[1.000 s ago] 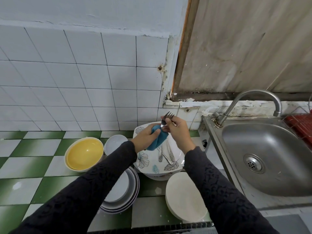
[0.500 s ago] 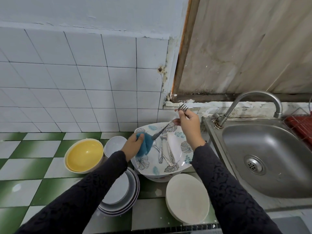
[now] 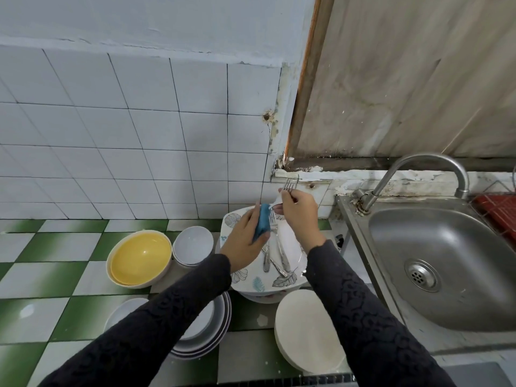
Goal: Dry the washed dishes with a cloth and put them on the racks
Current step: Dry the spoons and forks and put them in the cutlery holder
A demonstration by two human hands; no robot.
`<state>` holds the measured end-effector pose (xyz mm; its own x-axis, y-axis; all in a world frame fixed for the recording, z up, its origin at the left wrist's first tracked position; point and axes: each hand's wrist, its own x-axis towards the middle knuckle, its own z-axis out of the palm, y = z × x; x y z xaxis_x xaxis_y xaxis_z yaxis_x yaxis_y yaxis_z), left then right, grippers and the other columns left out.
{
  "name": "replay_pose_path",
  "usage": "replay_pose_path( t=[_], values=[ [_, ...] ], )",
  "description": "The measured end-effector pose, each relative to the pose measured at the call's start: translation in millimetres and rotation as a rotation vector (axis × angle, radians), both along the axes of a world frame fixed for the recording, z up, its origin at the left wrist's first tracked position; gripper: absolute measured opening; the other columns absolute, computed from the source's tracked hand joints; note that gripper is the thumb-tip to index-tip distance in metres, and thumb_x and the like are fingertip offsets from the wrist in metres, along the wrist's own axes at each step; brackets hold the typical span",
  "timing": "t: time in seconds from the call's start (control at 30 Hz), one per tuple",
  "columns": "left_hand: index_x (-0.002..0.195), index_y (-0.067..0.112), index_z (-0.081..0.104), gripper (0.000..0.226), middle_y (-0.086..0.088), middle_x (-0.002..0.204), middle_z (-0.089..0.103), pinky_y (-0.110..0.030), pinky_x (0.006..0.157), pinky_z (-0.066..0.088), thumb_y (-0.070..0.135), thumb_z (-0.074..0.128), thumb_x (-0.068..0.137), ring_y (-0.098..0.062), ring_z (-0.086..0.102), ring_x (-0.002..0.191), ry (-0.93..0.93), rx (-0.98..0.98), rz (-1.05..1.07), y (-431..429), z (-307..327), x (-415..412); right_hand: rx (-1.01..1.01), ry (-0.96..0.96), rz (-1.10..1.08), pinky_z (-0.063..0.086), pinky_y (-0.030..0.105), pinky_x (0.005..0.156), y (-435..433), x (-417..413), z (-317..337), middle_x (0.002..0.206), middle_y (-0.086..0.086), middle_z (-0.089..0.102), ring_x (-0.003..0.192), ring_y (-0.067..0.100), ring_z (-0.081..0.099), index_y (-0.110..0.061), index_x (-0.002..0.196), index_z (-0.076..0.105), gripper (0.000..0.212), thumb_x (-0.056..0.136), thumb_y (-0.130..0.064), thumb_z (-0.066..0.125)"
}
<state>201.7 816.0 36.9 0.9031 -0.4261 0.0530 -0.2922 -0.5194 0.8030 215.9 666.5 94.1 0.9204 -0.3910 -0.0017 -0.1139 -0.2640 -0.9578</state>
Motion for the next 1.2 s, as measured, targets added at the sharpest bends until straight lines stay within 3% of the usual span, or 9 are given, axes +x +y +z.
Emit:
replay_pose_path(
  t=[0.13,0.27,0.4,0.57,0.67,0.77,0.83,1.0,1.2],
  values=[
    [0.155,0.025,0.021,0.077,0.0,0.149,0.041,-0.043,0.109,0.044,0.037,0.065,0.092,-0.018,0.044,0.13,0.074,-0.038,0.089,11,-13,-2,0.077,-0.015,-0.008,0.058,0.039,0.079,-6,2,2,0.071,0.011,0.069,0.065,0.019,0.068,-0.006,0.09,0.07,0.025,0.103,-0.015,0.051],
    [0.125,0.026,0.051,0.032,0.006,0.115,0.06,-0.039,0.096,0.052,0.023,0.062,0.094,-0.013,0.058,0.105,0.121,-0.174,0.128,14,-13,0,0.28,-0.051,-0.015,0.056,0.034,0.074,-6,5,2,0.069,0.003,0.06,0.065,0.016,0.059,-0.019,0.089,0.07,0.023,0.103,-0.015,0.053],
    [0.123,0.021,0.054,0.029,0.005,0.108,0.062,-0.013,0.073,0.048,0.023,0.063,0.095,-0.012,0.06,0.099,0.225,-0.236,0.068,12,2,2,0.516,-0.033,0.026,0.052,0.022,0.068,-5,2,-2,0.078,0.002,0.055,0.07,0.012,0.053,-0.012,0.095,0.069,0.013,0.101,-0.013,0.058],
    [0.114,0.023,0.054,0.017,0.005,0.104,0.063,-0.011,0.07,0.05,0.016,0.057,0.099,-0.011,0.061,0.097,0.363,-0.34,0.049,14,12,5,0.498,0.029,0.114,0.048,0.027,0.074,7,-5,-11,0.084,0.002,0.068,0.077,0.014,0.059,-0.012,0.091,0.066,0.027,0.108,-0.018,0.045],
    [0.119,0.015,0.052,0.018,-0.006,0.109,0.063,-0.02,0.067,0.056,0.013,0.052,0.101,-0.015,0.062,0.094,0.56,-0.556,0.229,23,11,4,0.501,-0.044,0.075,0.051,0.031,0.073,-1,-6,-5,0.071,0.0,0.057,0.07,0.016,0.06,-0.013,0.099,0.062,0.026,0.109,-0.023,0.04],
    [0.117,0.01,0.052,0.016,-0.016,0.113,0.061,-0.031,0.073,0.057,0.014,0.046,0.103,-0.022,0.063,0.093,0.718,-0.789,0.428,30,10,10,0.262,-0.008,0.167,0.047,0.029,0.068,-9,-10,-8,0.07,-0.005,0.041,0.063,0.008,0.044,-0.016,0.133,0.06,0.031,0.11,-0.024,0.04],
    [0.123,0.005,0.052,0.024,-0.017,0.113,0.06,-0.033,0.072,0.056,0.014,0.042,0.103,-0.024,0.062,0.095,0.843,-0.999,0.464,29,15,15,0.019,0.033,0.272,0.038,0.015,0.065,-6,-14,-14,0.075,-0.012,0.038,0.065,0.001,0.037,-0.022,0.151,0.041,0.041,0.11,-0.02,0.037],
    [0.123,0.002,0.056,0.03,-0.018,0.112,0.063,-0.036,0.078,0.056,0.016,0.04,0.102,-0.026,0.063,0.094,0.92,-1.122,0.351,19,34,19,-0.621,0.017,0.512,0.04,0.025,0.082,14,-22,-49,0.107,0.009,0.037,0.088,0.018,0.039,-0.011,0.161,0.013,0.069,0.1,0.007,0.04],
    [0.122,-0.001,0.052,0.029,-0.022,0.114,0.063,-0.04,0.074,0.06,0.013,0.038,0.101,-0.031,0.063,0.097,0.972,-1.211,0.391,22,42,23,-0.833,0.1,0.497,0.041,0.029,0.073,3,-28,-64,0.118,0.01,0.036,0.081,0.018,0.04,-0.018,0.16,-0.008,0.093,0.09,0.02,0.04]
  ],
)
